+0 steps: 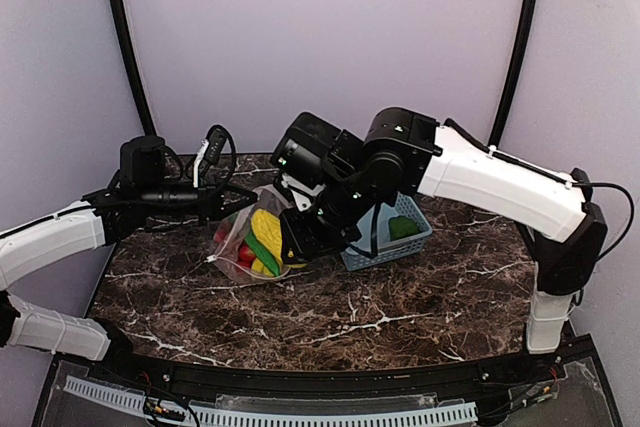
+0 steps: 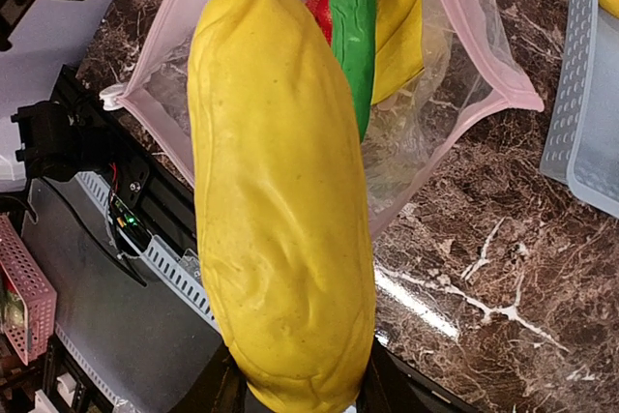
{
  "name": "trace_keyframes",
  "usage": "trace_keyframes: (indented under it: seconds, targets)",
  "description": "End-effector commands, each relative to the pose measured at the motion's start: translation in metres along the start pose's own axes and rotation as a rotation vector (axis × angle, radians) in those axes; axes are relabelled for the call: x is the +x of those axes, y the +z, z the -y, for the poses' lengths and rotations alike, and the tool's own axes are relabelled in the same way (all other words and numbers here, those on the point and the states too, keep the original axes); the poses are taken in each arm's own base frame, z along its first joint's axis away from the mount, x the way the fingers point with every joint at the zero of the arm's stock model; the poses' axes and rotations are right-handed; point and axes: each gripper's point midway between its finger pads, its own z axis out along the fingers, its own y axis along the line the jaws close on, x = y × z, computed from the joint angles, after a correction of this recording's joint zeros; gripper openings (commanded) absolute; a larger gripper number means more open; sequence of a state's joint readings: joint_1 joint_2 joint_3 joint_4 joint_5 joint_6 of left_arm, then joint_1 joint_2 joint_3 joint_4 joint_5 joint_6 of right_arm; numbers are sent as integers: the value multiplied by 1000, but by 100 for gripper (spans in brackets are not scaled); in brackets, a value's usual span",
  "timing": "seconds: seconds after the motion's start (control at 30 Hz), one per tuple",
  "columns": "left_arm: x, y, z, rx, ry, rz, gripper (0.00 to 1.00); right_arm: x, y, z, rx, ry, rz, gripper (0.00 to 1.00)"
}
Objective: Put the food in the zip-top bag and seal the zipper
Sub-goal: Place the fake fruit in the zipper food storage bag.
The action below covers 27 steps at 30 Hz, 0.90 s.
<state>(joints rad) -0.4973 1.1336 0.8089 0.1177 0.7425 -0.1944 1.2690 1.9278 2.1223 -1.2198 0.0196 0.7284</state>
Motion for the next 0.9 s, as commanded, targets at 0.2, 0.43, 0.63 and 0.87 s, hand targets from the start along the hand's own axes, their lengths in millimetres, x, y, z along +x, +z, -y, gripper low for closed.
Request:
trace_keyframes:
  seconds: [0.2,0.43,0.63,0.87]
  targets:
    - [-2,-1,3,19,3,12,1,-12,19,17,49,131,-5,34]
    - [-2,-3,2,5,15,15,1,-37,29,7,-11,190,45,36]
    - [-2,-1,3,18,5,10,1,-60,33,14,-10,250,113,37]
    - [-2,-1,3,17,7,12,1,-70,52,24,33,255,131,39]
